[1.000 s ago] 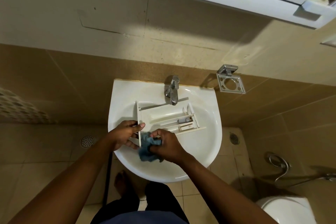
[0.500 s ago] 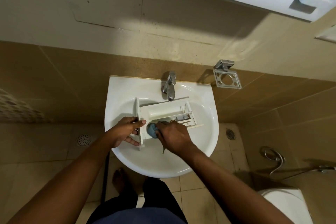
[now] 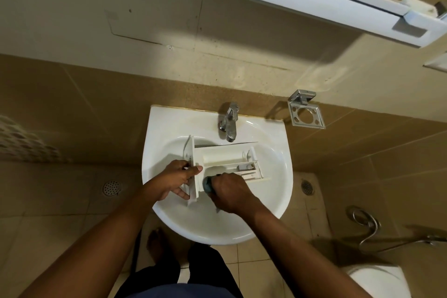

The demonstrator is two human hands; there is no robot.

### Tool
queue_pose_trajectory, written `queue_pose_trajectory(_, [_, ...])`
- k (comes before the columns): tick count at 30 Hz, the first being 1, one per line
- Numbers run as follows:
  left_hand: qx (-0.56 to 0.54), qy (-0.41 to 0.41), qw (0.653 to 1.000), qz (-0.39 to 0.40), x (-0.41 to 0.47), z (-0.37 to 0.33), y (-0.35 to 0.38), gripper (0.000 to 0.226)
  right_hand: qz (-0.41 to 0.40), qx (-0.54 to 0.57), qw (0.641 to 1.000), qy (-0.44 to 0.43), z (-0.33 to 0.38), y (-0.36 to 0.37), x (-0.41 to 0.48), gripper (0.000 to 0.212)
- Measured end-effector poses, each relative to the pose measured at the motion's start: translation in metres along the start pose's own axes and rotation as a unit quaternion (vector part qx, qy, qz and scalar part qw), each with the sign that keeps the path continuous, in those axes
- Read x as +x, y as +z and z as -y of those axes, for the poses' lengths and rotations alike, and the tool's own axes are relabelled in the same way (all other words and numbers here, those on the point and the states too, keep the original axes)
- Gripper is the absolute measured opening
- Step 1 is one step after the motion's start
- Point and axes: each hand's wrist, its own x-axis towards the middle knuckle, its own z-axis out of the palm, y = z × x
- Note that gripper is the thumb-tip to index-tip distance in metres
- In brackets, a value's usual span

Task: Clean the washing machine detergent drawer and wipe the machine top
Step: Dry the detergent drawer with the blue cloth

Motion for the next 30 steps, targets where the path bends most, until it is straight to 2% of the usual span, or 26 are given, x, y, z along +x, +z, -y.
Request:
queue_pose_trajectory(3, [-0.007, 0.0, 1.0, 0.002, -0.004, -0.003, -0.001, 0.044, 0.019, 0.098, 0.995, 0.015, -0.016, -0.004, -0.007, 0.027])
queue_pose_trajectory(6, [-0.015, 0.002, 1.0, 0.013, -0.008, -0.004, -0.004, 0.041, 0.015, 0.19, 0.978, 0.081, -0.054, -0.028, -0.02, 0.04])
queue_pose_trajectory(9, [-0.024, 0.004, 1.0, 0.017, -0.011, -0.004, -0.005, 0.038, -0.07, 0.14, 0.979, 0.128, -0.084, -0.051, -0.025, 0.043])
queue_pose_trajectory(12, [-0.024, 0.003, 1.0, 0.017, -0.012, -0.005, -0.005, 0.038, -0.109, 0.057, 0.987, 0.106, -0.088, -0.056, -0.018, 0.036])
queue_pose_trajectory(14, [-0.025, 0.002, 1.0, 0.017, -0.012, -0.005, -0.006, 0.038, -0.091, -0.005, 0.993, 0.078, -0.078, -0.047, -0.007, 0.031])
queue_pose_trajectory(17, [-0.021, 0.006, 1.0, 0.015, -0.011, -0.005, -0.003, 0.038, -0.043, -0.11, 0.989, 0.087, -0.062, -0.026, 0.009, 0.027])
queue_pose_trajectory(19, [-0.009, 0.013, 1.0, 0.007, -0.011, -0.007, 0.002, 0.038, -0.041, -0.149, 0.985, 0.083, -0.057, -0.019, 0.011, 0.016])
queue_pose_trajectory(21, [0.0, 0.015, 1.0, 0.0, -0.01, -0.009, 0.006, 0.037, -0.039, -0.156, 0.984, 0.08, -0.057, -0.017, 0.005, 0.008])
queue_pose_trajectory(25, [0.01, 0.009, 1.0, -0.006, -0.01, -0.013, 0.008, 0.039, -0.001, -0.152, 0.986, 0.07, -0.051, -0.017, 0.008, 0.028])
queue_pose_trajectory(27, [0.011, 0.006, 1.0, -0.003, -0.01, -0.013, 0.008, 0.039, 0.028, -0.153, 0.985, 0.072, -0.049, -0.019, 0.017, 0.029])
queue_pose_trajectory(29, [0.005, 0.007, 1.0, 0.0, -0.012, -0.012, 0.006, 0.035, 0.019, -0.065, 0.994, 0.087, -0.053, -0.021, 0.021, 0.025])
queue_pose_trajectory(30, [0.0, 0.007, 1.0, 0.003, -0.012, -0.011, 0.004, 0.034, -0.017, 0.011, 0.994, 0.107, -0.058, -0.021, 0.02, 0.022])
